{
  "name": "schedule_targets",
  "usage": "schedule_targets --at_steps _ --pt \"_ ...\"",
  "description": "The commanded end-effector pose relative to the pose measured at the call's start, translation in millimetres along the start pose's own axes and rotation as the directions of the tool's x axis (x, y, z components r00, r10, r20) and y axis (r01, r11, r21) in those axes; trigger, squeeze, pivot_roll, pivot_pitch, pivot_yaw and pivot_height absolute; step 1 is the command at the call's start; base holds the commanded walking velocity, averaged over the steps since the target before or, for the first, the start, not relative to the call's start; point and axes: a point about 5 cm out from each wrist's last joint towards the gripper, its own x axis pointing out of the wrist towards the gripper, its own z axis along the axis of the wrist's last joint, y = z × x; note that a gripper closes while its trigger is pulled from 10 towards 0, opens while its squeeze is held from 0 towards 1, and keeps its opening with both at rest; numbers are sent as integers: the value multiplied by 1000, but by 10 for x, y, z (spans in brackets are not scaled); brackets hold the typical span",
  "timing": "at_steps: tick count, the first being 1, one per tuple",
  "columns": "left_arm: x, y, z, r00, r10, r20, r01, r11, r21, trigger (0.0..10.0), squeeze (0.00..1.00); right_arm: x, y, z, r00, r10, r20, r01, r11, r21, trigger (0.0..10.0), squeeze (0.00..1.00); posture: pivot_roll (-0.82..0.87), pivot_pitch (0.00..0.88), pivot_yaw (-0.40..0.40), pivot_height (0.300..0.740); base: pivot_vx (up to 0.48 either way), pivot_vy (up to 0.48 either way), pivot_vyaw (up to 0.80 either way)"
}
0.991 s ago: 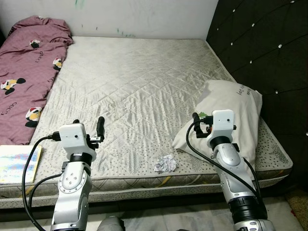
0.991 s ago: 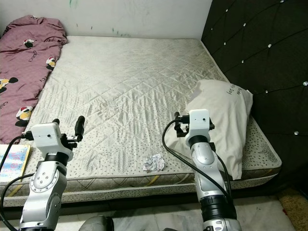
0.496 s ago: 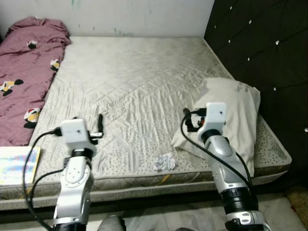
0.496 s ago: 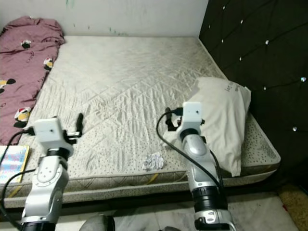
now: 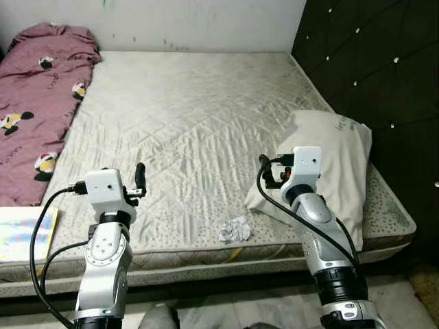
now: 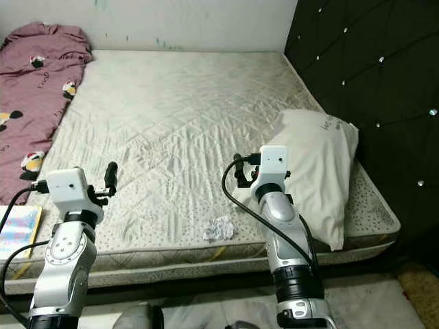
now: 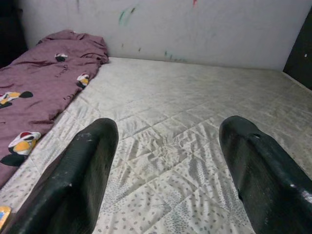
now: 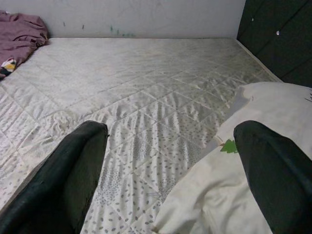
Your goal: Clean up the room
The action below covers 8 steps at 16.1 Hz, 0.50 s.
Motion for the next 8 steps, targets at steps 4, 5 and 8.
schedule_targets --at_steps 4,5,8 --pt "38 -41 67 1000 -10 15 10 1000 -6 10000 0 6 24 0 1000 25 7 -25 1000 -3 10000 0 4 8 -58 625 0 0 0" --pt "41 -40 70 1000 -9 17 9 1000 -6 10000 0 12 43 6 999 35 10 -35 999 1 10000 0 4 8 -55 615 0 0 0" --pt "53 -39 86 1000 1 26 -1 1000 -5 10000 0 43 118 30 997 73 16 -73 997 -9 10000 0 4 16 -57 610 0 0 0"
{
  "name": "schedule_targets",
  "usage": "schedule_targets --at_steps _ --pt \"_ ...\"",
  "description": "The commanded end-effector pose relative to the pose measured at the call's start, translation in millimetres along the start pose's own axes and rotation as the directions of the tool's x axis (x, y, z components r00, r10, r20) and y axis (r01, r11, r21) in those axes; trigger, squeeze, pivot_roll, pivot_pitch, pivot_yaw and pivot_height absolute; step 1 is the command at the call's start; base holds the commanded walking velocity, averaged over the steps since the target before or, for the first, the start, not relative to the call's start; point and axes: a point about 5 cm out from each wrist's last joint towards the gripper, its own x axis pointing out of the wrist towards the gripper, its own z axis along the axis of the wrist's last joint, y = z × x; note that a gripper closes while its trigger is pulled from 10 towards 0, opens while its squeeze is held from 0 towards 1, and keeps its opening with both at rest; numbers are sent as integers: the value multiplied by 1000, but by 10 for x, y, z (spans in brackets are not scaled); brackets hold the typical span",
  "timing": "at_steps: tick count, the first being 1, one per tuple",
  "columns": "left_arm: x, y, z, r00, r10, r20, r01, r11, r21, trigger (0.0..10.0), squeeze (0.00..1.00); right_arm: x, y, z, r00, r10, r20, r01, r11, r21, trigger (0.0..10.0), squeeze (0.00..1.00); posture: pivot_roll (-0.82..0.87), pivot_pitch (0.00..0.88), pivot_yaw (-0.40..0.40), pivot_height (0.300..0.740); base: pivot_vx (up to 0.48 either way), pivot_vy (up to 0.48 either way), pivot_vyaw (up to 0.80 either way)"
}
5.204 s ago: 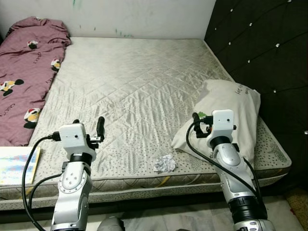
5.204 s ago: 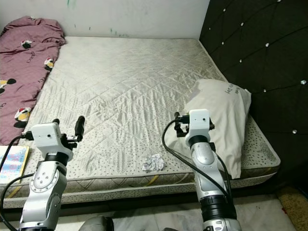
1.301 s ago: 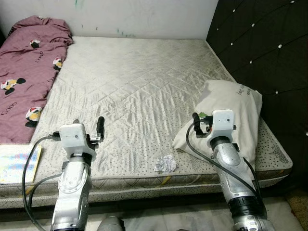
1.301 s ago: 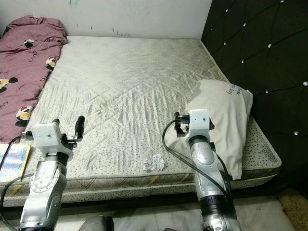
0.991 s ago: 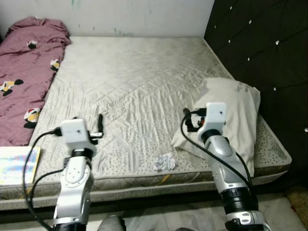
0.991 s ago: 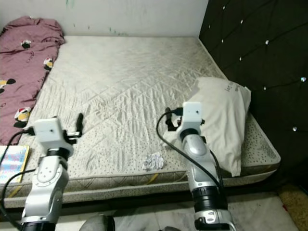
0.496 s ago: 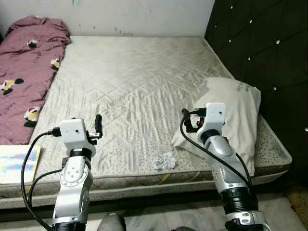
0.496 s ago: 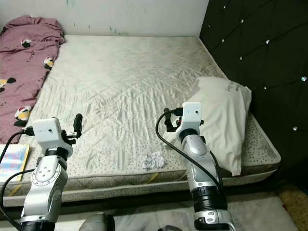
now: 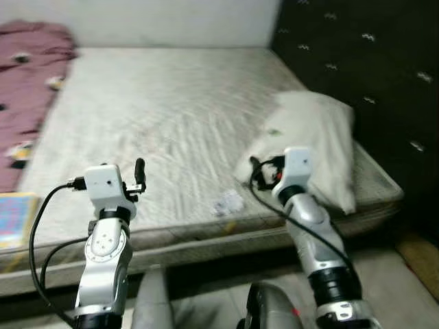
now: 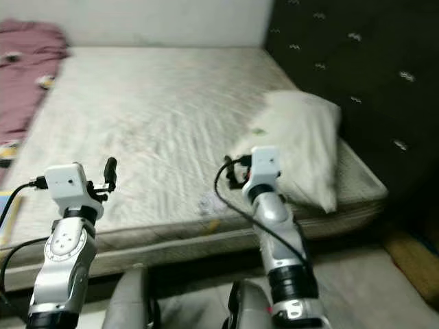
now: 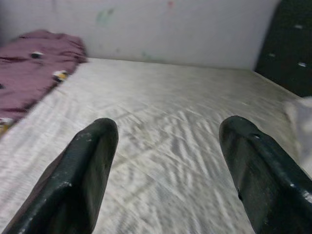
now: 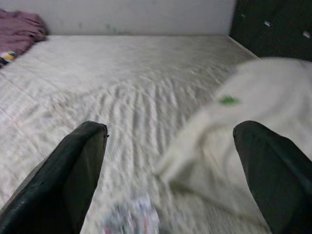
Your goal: Clean up the room
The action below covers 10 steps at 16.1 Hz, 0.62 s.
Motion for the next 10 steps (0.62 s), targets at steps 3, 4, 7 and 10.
schedule_targets --at_steps 3,4,7,10 --pt "17 -18 43 1000 16 10 -16 1000 -9 10000 0 32 -18 55 1000 10 12 -9 1000 -20 10000 0 0 25 -65 610 0 0 0" --pt "15 -13 42 1000 18 11 -18 1000 -11 10000 0 33 -19 52 1000 11 9 -10 1000 -25 10000 0 0 25 -65 610 0 0 0" --pt "40 8 52 1000 26 9 -25 1000 -18 10000 0 44 17 72 999 42 18 -41 998 -46 10000 0 -5 49 -65 610 0 0 0" --pt "72 21 80 1000 25 19 -24 999 -24 10000 0 60 60 94 996 79 30 -77 995 -58 10000 0 -9 46 -55 610 91 0 0"
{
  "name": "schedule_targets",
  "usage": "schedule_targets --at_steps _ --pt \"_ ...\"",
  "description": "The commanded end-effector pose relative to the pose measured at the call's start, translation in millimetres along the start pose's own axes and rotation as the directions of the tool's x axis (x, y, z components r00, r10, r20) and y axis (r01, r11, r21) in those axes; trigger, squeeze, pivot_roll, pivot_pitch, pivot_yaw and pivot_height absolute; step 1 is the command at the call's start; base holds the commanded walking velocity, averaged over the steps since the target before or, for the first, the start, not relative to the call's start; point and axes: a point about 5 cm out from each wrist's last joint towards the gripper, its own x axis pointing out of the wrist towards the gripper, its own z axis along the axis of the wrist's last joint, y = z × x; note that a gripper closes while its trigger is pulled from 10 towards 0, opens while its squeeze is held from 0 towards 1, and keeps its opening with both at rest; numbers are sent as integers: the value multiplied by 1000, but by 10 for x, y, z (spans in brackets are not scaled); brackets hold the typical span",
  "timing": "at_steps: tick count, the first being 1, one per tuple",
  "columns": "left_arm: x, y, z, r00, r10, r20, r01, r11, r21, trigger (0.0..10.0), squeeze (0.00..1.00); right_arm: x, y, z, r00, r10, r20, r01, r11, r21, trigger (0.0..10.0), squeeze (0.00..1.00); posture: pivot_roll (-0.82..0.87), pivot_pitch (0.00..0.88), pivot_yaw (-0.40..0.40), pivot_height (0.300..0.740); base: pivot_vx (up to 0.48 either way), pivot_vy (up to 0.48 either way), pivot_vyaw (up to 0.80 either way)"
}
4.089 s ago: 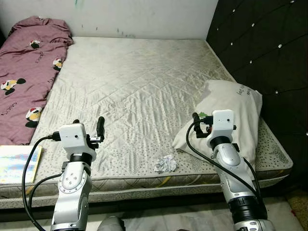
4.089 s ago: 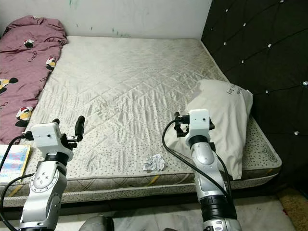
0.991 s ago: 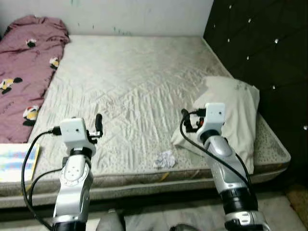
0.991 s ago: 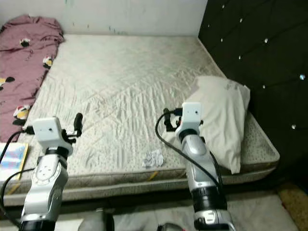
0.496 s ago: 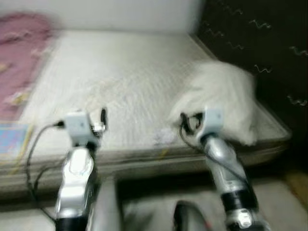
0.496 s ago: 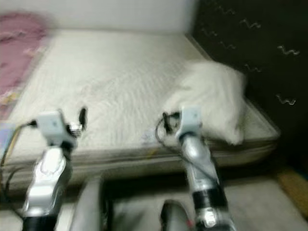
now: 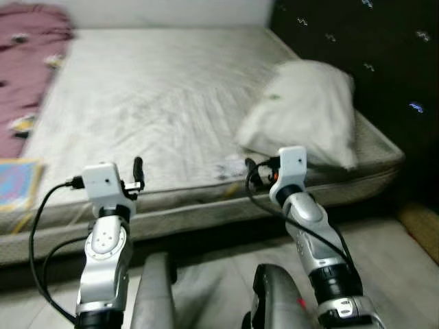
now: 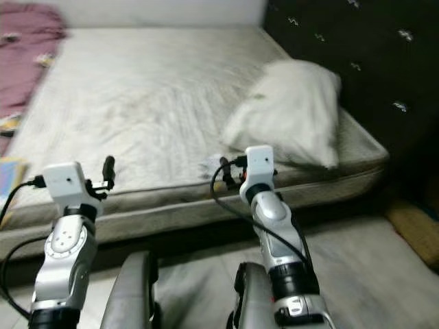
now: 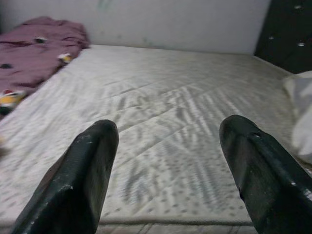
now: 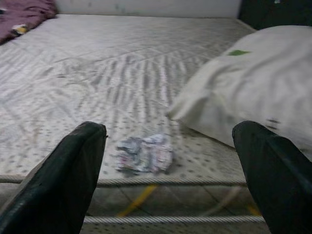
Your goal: Clean up the room
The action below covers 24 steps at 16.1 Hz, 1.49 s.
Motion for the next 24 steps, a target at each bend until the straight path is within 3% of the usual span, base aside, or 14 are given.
schedule_targets --at_steps 1,11,17,24 --pt "38 -29 46 1000 -9 13 9 1000 -8 10000 0 33 0 95 999 15 34 -14 1000 -19 10000 0 -9 46 -55 610 277 0 0" --pt "39 -39 15 1000 -11 2 11 1000 -16 10000 0 75 27 77 999 42 20 -42 999 -27 10000 0 -7 41 -57 610 278 0 68" --pt "20 -94 -6 1000 -29 -6 29 999 -29 10000 0 69 52 47 998 68 16 -68 997 -33 10000 0 -7 36 -60 610 279 0 677" --pt "13 -89 -17 999 -36 -10 35 999 -30 10000 0 72 62 1 997 81 -6 -81 996 -22 10000 0 -2 30 -62 610 279 0 0"
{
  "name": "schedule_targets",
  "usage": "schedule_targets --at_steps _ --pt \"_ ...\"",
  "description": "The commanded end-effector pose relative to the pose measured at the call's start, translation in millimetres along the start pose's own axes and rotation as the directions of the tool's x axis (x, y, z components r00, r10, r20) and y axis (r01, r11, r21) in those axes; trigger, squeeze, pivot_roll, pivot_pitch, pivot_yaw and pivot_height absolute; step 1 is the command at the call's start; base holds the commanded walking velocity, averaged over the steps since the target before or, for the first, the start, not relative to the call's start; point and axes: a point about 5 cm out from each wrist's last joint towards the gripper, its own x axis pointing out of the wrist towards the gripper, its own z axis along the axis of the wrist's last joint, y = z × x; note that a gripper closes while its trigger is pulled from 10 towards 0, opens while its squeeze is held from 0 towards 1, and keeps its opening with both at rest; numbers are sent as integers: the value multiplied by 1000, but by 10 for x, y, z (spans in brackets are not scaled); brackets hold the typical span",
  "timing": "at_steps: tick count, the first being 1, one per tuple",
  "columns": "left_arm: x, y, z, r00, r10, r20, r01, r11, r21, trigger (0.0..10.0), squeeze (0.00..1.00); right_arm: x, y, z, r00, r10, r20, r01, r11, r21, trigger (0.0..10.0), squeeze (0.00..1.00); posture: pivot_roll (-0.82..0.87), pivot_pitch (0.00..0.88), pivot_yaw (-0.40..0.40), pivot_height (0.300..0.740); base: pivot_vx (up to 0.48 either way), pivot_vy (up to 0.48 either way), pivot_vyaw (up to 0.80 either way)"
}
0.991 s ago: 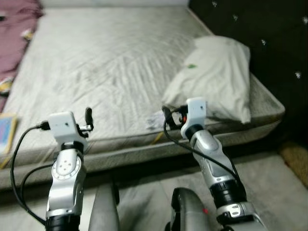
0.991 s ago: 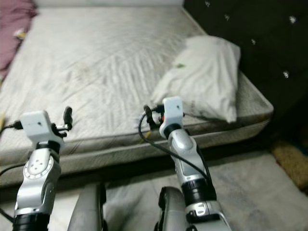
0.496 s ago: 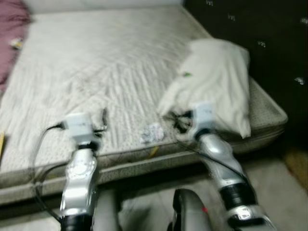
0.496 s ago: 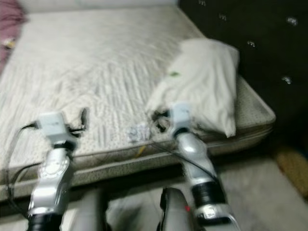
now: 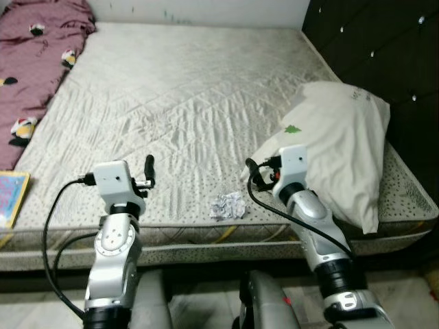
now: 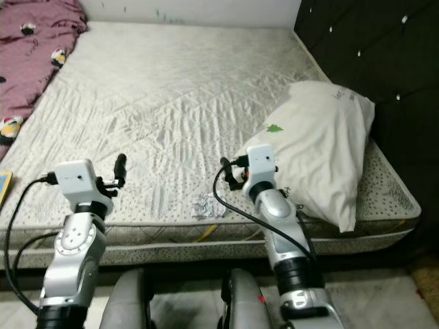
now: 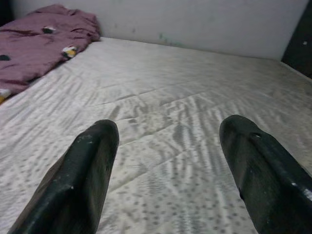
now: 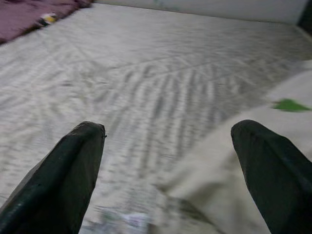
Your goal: Clean up the room
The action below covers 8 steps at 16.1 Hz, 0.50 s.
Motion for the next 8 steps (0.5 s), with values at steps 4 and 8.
schedule_targets --at_steps 4,8 --pt "-31 28 -14 1000 24 -12 -24 1000 0 10000 0 -3 68 -52 999 31 -30 -31 1000 0 10000 0 13 36 -71 602 0 0 0" --pt "-209 200 -43 996 74 -52 -75 997 -9 10000 0 -78 158 -119 995 71 -68 -71 997 7 10000 0 23 111 -88 562 0 0 0"
